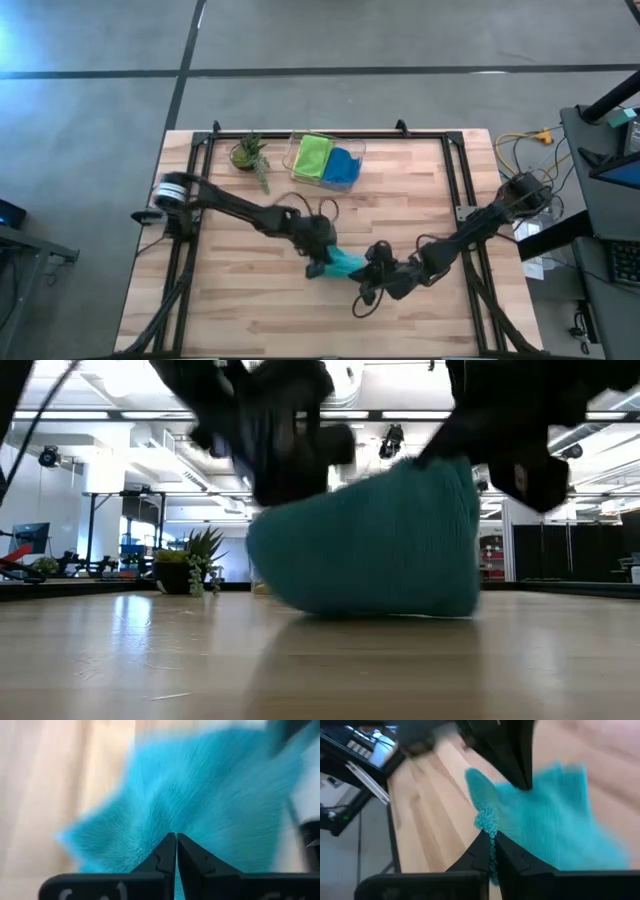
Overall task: Fold microfiber towels
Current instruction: Put the blue towel into the bin
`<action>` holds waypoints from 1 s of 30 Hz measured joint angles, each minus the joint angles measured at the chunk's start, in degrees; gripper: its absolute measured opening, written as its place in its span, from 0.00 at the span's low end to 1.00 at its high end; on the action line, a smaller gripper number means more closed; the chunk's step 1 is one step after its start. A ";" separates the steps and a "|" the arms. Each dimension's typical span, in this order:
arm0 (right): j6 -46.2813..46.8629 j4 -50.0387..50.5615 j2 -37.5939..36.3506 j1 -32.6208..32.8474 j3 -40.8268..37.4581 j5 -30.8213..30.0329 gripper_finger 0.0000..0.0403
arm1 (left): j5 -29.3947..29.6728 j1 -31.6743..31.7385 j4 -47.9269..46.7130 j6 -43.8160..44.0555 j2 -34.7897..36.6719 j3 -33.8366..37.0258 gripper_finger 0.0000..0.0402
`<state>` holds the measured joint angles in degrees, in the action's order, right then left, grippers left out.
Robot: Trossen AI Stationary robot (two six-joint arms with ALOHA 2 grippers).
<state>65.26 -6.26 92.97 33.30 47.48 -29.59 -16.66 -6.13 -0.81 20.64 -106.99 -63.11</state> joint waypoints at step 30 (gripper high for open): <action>-47.11 19.78 -11.34 -52.24 20.92 32.97 0.02 | 21.65 5.21 -18.63 3.05 42.35 10.78 0.00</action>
<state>18.15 13.52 81.63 -18.94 68.41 3.38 4.99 -0.92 -19.44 23.69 -64.64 -52.33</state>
